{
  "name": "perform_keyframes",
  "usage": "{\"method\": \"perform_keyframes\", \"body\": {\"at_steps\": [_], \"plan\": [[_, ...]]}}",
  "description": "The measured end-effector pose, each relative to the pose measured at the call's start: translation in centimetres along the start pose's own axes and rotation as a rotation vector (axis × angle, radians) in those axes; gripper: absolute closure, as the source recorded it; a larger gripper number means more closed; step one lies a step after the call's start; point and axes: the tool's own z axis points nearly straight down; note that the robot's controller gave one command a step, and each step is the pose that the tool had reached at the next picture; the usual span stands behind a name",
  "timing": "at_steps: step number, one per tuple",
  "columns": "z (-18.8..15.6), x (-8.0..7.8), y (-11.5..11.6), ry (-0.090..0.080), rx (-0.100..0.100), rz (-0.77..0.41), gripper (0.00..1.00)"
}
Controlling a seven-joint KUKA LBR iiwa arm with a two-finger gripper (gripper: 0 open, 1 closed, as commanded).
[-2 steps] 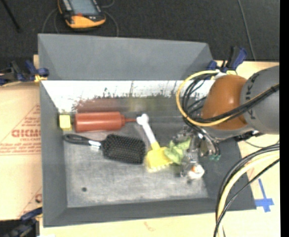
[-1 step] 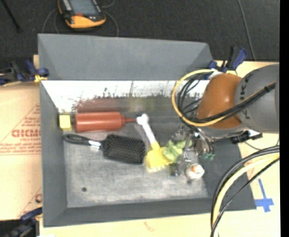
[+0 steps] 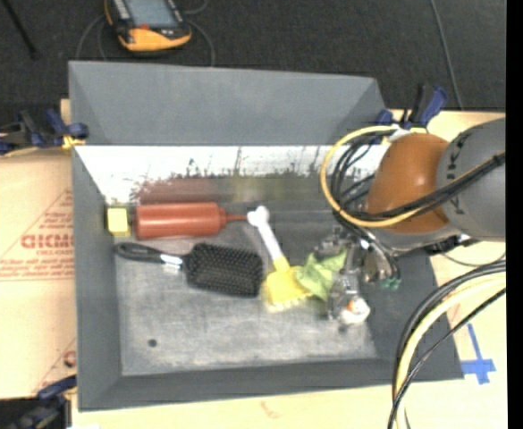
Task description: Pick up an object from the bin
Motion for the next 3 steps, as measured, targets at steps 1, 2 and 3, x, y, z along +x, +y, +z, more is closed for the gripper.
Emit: {"method": "perform_keyframes", "body": {"at_steps": [1, 2, 3], "plan": [[0.2, -0.4, 1.1, 0.0, 0.0, 0.081, 0.0], [-0.2, -0.2, -0.2, -0.002, 0.001, 0.0, 1.0], [-0.2, -0.2, -0.2, -0.002, 0.001, 0.0, 1.0]]}}
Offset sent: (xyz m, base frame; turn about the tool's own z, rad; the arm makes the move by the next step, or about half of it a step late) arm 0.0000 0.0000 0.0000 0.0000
